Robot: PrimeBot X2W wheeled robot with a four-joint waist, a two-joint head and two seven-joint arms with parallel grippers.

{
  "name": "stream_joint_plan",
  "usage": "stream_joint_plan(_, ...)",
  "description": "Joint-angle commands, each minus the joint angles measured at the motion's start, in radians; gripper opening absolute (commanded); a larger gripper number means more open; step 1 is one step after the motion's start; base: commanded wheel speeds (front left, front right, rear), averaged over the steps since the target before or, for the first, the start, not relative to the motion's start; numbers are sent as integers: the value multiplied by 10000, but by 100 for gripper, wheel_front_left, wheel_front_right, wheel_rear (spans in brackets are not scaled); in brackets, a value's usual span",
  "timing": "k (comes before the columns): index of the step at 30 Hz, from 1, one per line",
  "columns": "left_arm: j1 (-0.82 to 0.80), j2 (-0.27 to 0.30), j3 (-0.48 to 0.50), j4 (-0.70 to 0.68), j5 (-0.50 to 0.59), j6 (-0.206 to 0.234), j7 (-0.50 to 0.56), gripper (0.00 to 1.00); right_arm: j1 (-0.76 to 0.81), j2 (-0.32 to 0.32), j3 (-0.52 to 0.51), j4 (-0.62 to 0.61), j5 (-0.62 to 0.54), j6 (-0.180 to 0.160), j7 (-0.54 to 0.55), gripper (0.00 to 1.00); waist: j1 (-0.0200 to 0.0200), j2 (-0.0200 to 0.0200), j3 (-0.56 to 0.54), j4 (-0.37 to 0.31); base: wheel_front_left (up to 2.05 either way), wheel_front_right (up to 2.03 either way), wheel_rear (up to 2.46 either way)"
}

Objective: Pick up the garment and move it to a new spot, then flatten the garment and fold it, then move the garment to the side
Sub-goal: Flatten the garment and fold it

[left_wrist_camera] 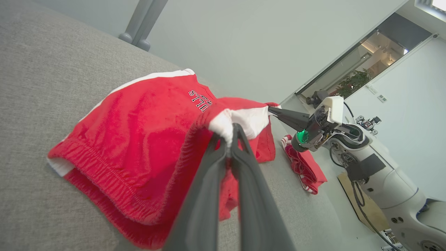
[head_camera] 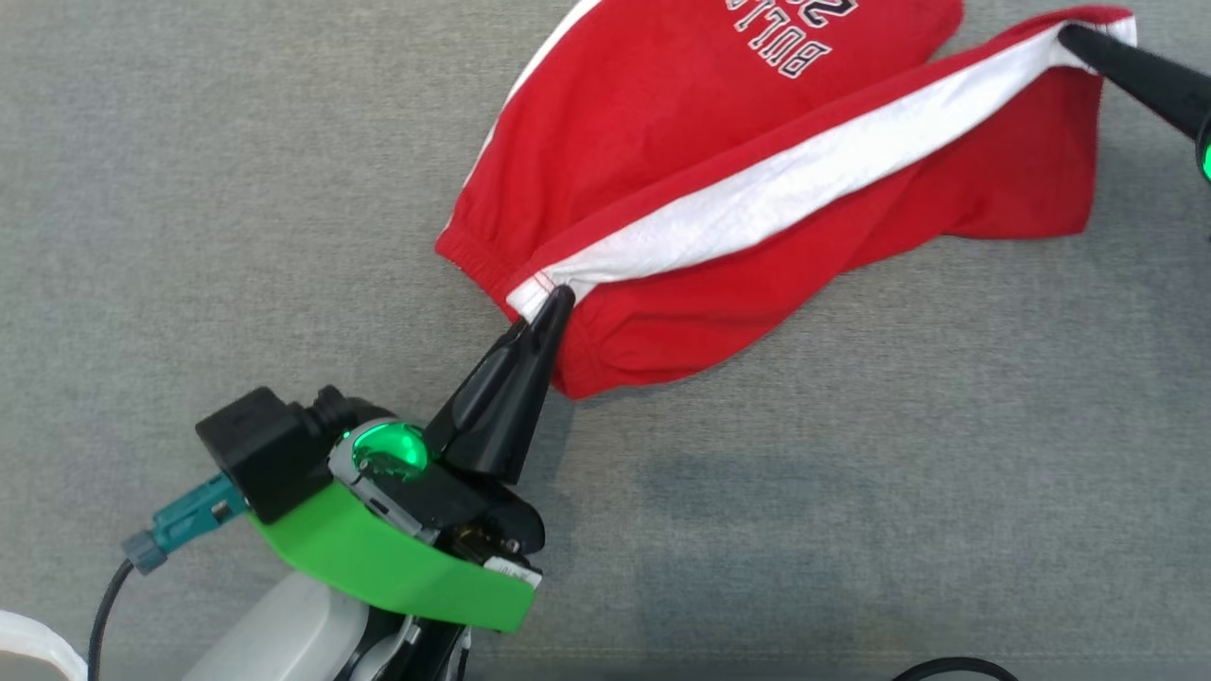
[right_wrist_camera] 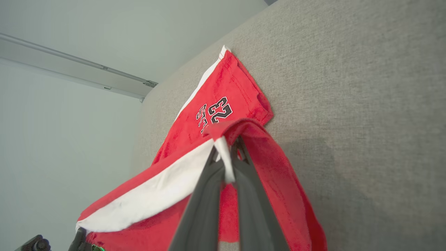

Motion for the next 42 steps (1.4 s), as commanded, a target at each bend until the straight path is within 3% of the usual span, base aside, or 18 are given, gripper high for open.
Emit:
stream_joint_plan(1, -260, -122, 70, 26, -75, 37, -15, 0, -561, 175, 49, 384, -238, 5, 198, 0, 1, -1, 456, 950, 0, 0, 0)
stream_joint_plan(10, -1212, -1073, 67, 1196, -603, -154, 189, 0, -3178, 1116, -56, 2850, -2058, 3, 1019, 0, 1, -1, 577, 1944, 0, 0, 0)
stream_joint_plan(18, -2408, -1853, 25, 2852, -691, -149, 461, 0, -4587, 1583, -579, 3993, -3845, 3, 1619, 0, 1, -1, 842, 2488, 0, 0, 0)
stream_joint_plan(25, -2838, -2244, -77, 3791, -941, -232, 726, 0, -4757, 1866, -864, 4137, -5228, 3, 2326, 0, 1, -1, 988, 2621, 0, 0, 0)
stream_joint_plan(35, -2986, -2349, 119, 4276, -891, -114, 444, 0, -4427, 2360, -1602, 3331, -6336, 3, 2341, 0, 1, -1, 950, 2556, 0, 0, 0)
stream_joint_plan(36, -2980, -2392, 120, 4290, -929, -96, 443, 0, -4389, 2403, -1628, 3212, -6479, 3, 2232, 13, 1, -1, 950, 2522, 0, 0, 0)
stream_joint_plan(37, -2975, -2415, 128, 4315, -949, -83, 421, 14, -4352, 2432, -1687, 3145, -6649, 3, 2048, 68, 1, -1, 952, 2481, 0, 0, 0)
stream_joint_plan(38, -2968, -2414, 96, 4356, -951, -48, 472, 43, -4307, 2500, -1681, 3060, -6783, 3, 1906, 100, 1, -1, 950, 2429, 0, 0, 0)
stream_joint_plan(39, -2974, -2371, 29, 4393, -897, -19, 537, 100, -4251, 2606, -1624, 2979, -6847, 3, 1847, 100, 1, -1, 941, 2357, 0, 0, 0)
stream_joint_plan(42, -2951, -2174, 87, 4436, -690, 214, 498, 100, -4124, 2634, -1265, 2543, -6937, 3, 2010, 100, 1, -1, 882, 2102, 0, 0, 0)
